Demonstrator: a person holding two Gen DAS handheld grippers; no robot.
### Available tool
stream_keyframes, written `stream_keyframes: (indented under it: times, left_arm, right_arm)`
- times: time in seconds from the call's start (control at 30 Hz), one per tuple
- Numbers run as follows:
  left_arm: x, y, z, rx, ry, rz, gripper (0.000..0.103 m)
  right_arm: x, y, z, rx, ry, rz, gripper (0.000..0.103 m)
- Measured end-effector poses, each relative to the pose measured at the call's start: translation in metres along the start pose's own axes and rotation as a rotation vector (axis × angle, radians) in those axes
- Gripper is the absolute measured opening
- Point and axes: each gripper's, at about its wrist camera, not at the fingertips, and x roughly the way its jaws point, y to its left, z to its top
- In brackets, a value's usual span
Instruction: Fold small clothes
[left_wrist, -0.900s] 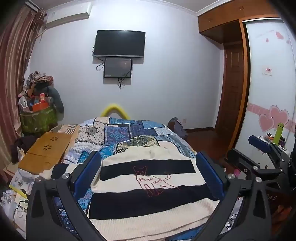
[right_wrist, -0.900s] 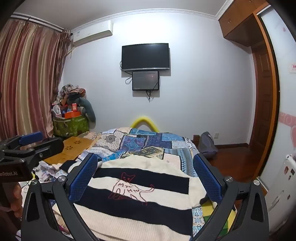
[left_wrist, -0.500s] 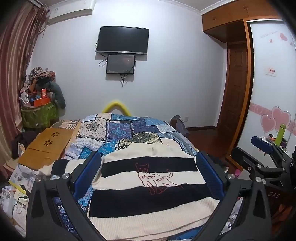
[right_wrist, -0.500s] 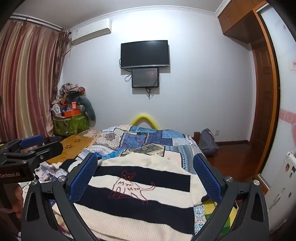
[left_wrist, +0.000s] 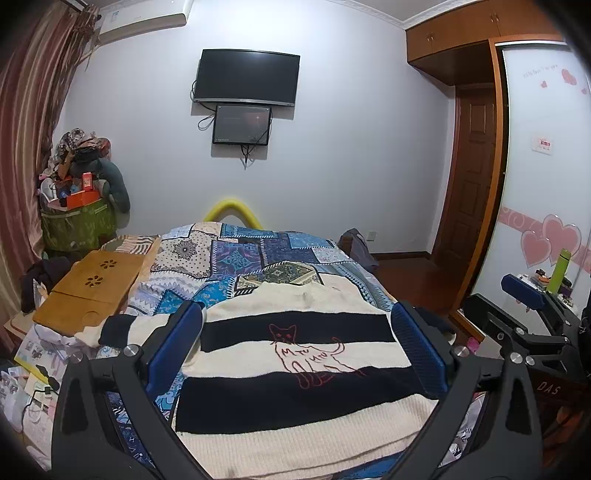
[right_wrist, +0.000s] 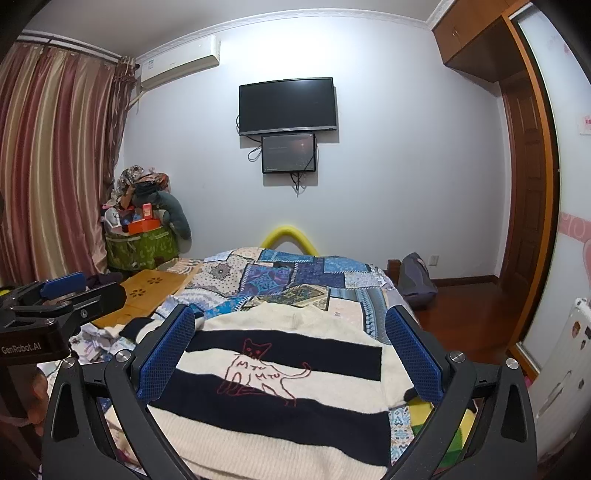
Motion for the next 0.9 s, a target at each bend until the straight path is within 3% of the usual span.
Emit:
stream_keyframes:
  times: [0.9]
  left_arm:
    - [0.0044, -0.0061, 0.0054, 0.024, 0.008, -0.003, 0.103]
  right_arm:
    - [0.0052, -0.0075, -0.0016, 0.056, 0.041, 0.011, 0.102]
